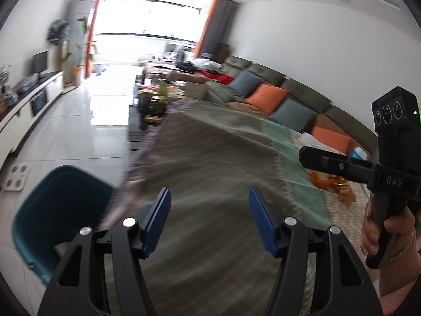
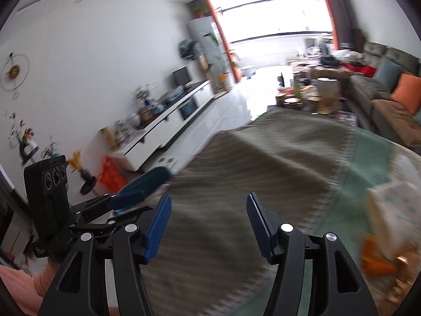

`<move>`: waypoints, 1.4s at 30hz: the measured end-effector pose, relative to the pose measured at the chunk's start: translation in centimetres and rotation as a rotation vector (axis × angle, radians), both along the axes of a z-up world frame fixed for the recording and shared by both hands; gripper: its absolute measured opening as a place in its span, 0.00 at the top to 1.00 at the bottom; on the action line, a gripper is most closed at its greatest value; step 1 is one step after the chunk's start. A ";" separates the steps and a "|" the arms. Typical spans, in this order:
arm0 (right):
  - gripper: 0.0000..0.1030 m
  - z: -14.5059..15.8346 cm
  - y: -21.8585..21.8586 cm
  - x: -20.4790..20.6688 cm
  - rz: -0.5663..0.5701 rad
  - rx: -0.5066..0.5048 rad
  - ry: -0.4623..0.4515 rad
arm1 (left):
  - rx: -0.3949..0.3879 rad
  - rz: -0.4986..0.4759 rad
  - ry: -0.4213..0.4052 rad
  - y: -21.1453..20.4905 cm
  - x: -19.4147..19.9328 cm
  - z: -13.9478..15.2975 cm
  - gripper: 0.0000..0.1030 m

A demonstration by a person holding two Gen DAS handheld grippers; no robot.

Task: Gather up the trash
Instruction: 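Move both grippers back to the paper cup and foam net on the bed, then grasp the white paper cup with the left gripper while the right gripper grasps the foam net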

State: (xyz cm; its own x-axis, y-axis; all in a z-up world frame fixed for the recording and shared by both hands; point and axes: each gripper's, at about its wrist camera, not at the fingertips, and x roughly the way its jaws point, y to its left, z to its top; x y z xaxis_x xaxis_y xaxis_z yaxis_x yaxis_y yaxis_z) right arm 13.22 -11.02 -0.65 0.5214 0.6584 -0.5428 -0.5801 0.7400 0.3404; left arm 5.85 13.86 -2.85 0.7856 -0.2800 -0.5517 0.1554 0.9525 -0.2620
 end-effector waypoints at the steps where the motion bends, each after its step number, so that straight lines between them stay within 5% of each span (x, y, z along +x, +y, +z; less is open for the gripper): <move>1: 0.42 0.0 -1.1 0.0 -0.024 -0.001 -0.001 | -0.003 -0.021 0.003 -0.8 0.4 -0.1 0.40; 11: 0.42 -1.1 -12.6 1.6 -0.296 -0.006 0.012 | -0.003 -0.194 0.037 -9.0 3.6 -0.4 0.40; 20: 0.42 -2.2 -18.6 5.2 -0.425 -0.073 -0.004 | -0.023 -0.319 0.084 -15.1 7.0 0.1 0.40; 29: 0.42 -4.2 -19.7 8.3 -0.399 -0.229 0.012 | -0.037 -0.372 0.174 -19.8 11.6 -0.9 0.41; 42: 0.45 -6.0 -17.6 9.0 -0.283 -0.432 -0.043 | -0.129 -0.413 0.314 -22.2 16.2 -3.5 0.59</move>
